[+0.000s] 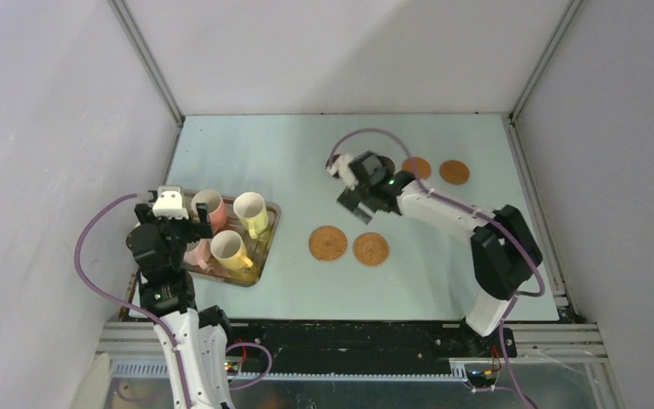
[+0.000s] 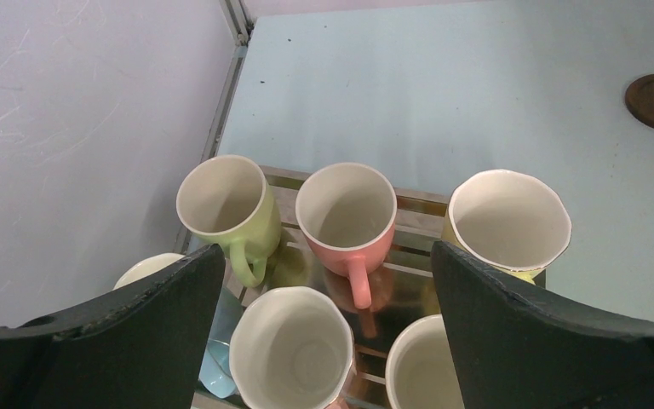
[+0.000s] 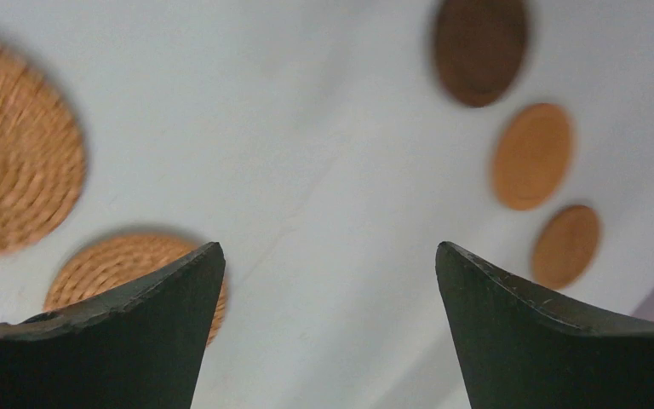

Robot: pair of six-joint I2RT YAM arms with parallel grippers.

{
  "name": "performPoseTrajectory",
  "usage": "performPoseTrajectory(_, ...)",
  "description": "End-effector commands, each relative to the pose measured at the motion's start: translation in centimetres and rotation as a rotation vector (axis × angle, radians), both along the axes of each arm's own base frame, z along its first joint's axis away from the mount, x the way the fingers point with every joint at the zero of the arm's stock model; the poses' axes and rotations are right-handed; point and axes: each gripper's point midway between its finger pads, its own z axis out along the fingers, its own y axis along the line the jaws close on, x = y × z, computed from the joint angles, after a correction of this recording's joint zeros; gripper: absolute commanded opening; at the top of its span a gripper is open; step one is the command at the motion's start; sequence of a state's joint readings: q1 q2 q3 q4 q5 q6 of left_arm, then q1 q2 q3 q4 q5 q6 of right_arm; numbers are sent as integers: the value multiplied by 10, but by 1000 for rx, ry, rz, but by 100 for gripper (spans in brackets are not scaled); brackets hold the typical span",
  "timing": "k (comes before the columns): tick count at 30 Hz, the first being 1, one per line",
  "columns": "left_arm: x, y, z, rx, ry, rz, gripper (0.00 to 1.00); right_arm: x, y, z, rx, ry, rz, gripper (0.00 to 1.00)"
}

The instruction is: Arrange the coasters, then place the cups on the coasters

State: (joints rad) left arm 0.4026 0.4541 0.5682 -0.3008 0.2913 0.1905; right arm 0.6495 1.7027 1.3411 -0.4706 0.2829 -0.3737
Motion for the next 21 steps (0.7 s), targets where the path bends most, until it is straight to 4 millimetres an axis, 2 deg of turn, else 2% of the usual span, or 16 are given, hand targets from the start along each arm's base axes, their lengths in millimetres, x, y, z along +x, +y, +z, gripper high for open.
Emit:
performPoseTrajectory(1,1,2,1,-10,-20,11,98,-61,18,-59,-170,193,190,99)
performPoseTrajectory(3,1,2,2,-11,-21,11,98,-82,25,-71,-227,219,257,99)
performPoseTrajectory(7,0,1,4,-8,-29,12,98,-98,22,-86,-312,232,307,99)
performPoseTrajectory(15,0,0,2,-10,-25,1,98,-95,-7,-111,-379,270,257,99)
performPoseTrajectory(18,1,0,1,-10,-22,-2,98,-81,-33,-124,-399,283,185,99)
performPoseTrajectory(21,1,-1,0,-11,-19,-5,98,-63,-64,-126,-392,292,84,99)
